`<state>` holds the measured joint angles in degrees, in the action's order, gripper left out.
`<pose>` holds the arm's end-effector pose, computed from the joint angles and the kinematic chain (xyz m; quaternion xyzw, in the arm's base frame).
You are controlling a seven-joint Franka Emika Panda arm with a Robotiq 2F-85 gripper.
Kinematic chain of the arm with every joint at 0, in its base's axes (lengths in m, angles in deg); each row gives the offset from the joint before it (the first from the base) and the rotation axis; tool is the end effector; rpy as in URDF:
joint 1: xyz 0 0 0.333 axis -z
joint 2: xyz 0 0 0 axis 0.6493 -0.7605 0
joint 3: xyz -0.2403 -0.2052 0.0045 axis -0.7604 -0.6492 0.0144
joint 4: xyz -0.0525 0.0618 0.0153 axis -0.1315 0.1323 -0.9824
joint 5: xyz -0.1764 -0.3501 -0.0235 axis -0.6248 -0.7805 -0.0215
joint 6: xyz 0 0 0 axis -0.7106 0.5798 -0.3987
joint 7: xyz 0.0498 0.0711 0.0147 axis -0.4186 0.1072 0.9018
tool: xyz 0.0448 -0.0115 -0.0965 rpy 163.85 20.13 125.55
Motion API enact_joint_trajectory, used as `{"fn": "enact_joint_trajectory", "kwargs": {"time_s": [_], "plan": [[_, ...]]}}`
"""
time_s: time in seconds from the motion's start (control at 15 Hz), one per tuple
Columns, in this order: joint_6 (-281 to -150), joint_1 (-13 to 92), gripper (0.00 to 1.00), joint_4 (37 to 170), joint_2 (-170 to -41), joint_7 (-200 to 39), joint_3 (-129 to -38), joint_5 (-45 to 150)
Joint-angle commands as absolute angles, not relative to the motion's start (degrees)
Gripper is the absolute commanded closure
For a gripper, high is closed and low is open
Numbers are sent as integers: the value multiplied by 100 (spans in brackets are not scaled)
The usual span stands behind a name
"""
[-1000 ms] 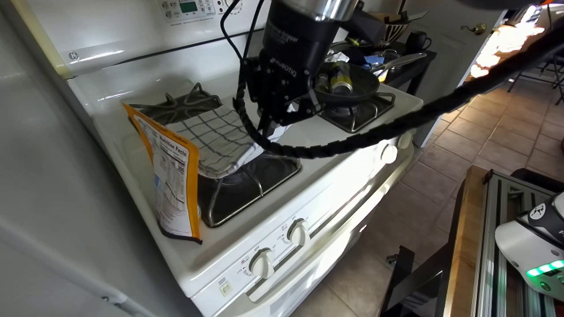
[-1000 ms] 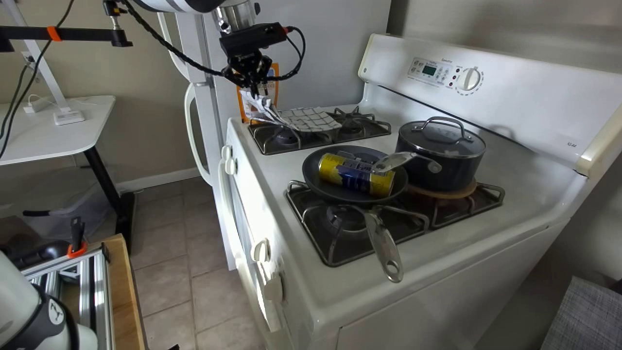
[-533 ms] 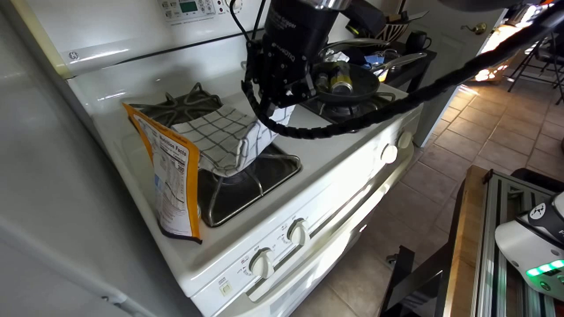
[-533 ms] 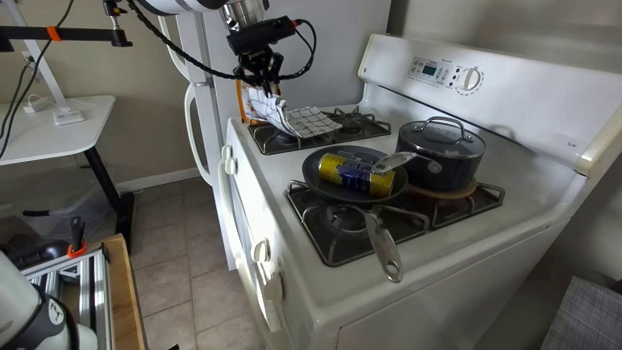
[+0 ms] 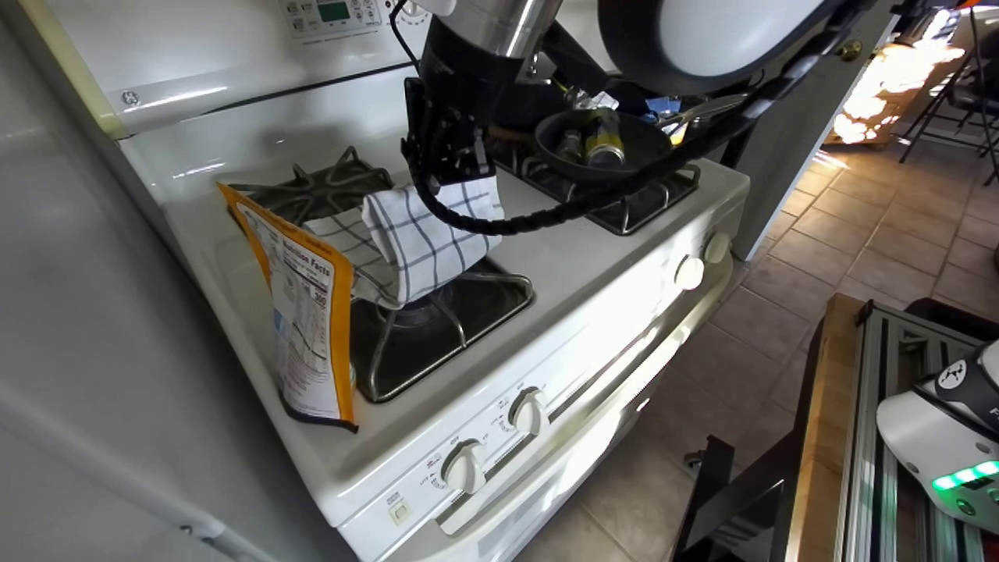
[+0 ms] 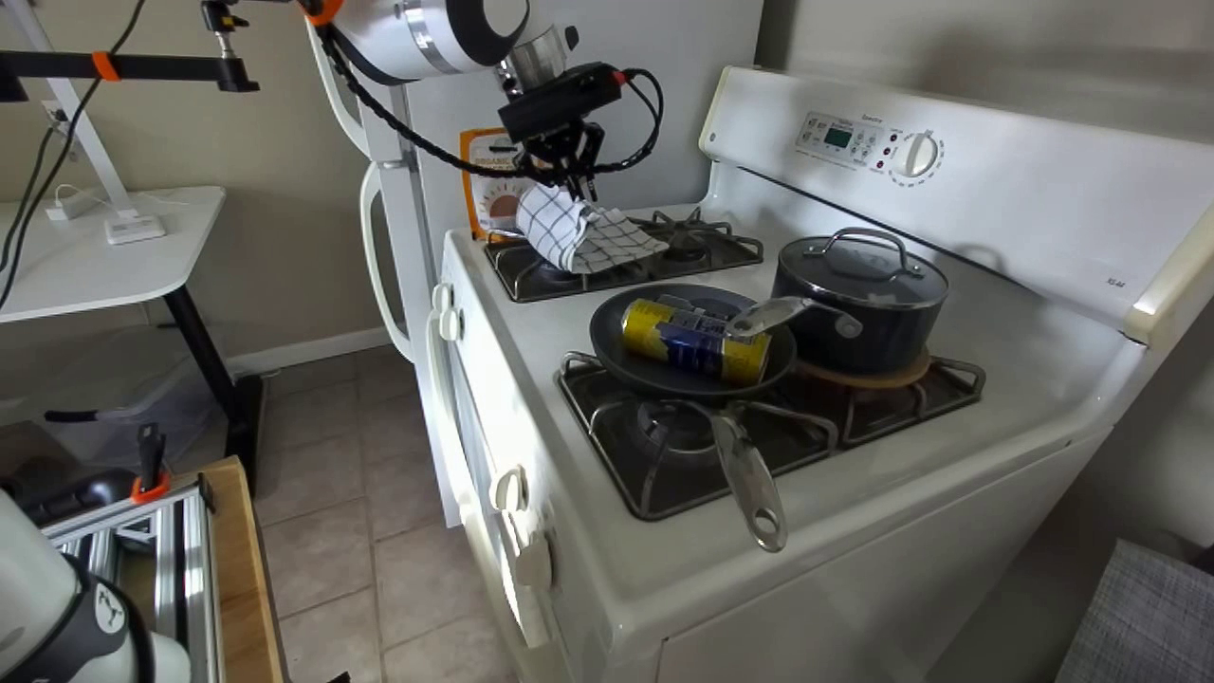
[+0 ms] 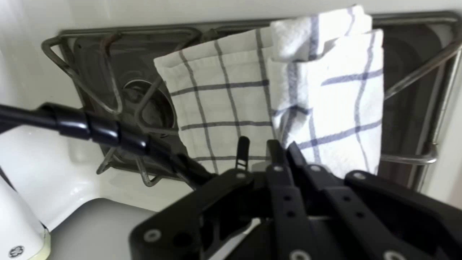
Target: Fold the towel in half
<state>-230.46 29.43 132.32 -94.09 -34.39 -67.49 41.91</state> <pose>0.5429 0.2323 0.4179 0.7788 0.5892 0.1886 0.1040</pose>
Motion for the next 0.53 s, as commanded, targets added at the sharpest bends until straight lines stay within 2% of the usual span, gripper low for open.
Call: {"fn": "enact_joint_trajectory", "kwargs": {"time_s": [0.0,0.47], "plan": [[-22990,2975,100,12617,-9789,-3643,-6814,3968],[-23006,2930,100,11550,-10619,-3746,-6906,3586]]}}
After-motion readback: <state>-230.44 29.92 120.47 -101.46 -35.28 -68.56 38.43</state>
